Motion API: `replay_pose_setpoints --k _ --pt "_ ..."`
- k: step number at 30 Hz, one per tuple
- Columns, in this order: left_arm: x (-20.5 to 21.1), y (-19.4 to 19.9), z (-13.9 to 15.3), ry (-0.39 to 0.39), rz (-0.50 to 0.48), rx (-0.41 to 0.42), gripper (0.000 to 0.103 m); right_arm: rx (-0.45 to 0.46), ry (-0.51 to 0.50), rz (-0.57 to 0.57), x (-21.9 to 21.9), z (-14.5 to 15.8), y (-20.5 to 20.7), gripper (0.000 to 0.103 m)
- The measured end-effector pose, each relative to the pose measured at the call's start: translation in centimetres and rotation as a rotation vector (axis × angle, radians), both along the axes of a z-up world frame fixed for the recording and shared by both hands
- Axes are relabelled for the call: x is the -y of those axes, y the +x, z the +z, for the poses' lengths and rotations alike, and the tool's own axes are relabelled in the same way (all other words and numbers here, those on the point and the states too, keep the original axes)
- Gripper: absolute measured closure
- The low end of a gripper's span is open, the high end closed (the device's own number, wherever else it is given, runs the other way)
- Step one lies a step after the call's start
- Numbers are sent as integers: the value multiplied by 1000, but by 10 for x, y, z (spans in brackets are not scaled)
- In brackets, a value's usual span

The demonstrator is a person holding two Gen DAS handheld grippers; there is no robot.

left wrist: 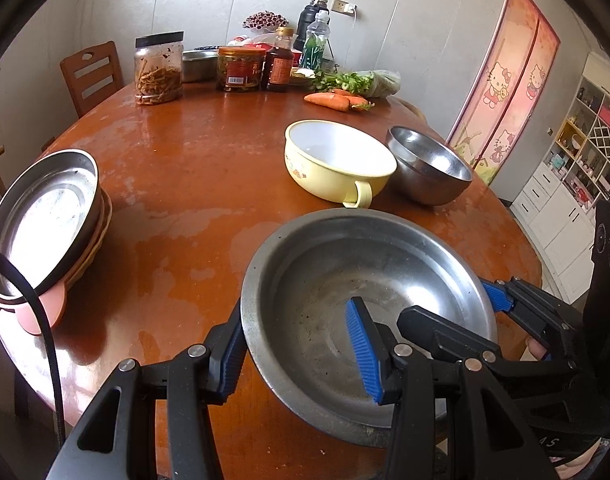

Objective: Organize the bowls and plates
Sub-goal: 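Lift the large steel bowl and carry it toward the stacked plates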

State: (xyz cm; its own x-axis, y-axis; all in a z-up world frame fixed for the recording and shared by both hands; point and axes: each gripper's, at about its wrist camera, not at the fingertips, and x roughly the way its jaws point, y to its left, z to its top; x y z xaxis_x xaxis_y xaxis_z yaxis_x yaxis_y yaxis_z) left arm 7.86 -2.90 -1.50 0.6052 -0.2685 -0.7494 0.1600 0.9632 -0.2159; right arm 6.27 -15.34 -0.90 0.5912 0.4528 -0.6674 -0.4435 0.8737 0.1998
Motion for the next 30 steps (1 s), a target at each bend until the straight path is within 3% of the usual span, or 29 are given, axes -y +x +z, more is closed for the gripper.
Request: replay_pose_setpoints --k 20,30 --pt "0 -1 2 7 9 18 55 -23 0 -12 5 -5 4 38" --pt "-2 -5 7 9 16 36 55 -4 -3 -20 6 -3 3 29"
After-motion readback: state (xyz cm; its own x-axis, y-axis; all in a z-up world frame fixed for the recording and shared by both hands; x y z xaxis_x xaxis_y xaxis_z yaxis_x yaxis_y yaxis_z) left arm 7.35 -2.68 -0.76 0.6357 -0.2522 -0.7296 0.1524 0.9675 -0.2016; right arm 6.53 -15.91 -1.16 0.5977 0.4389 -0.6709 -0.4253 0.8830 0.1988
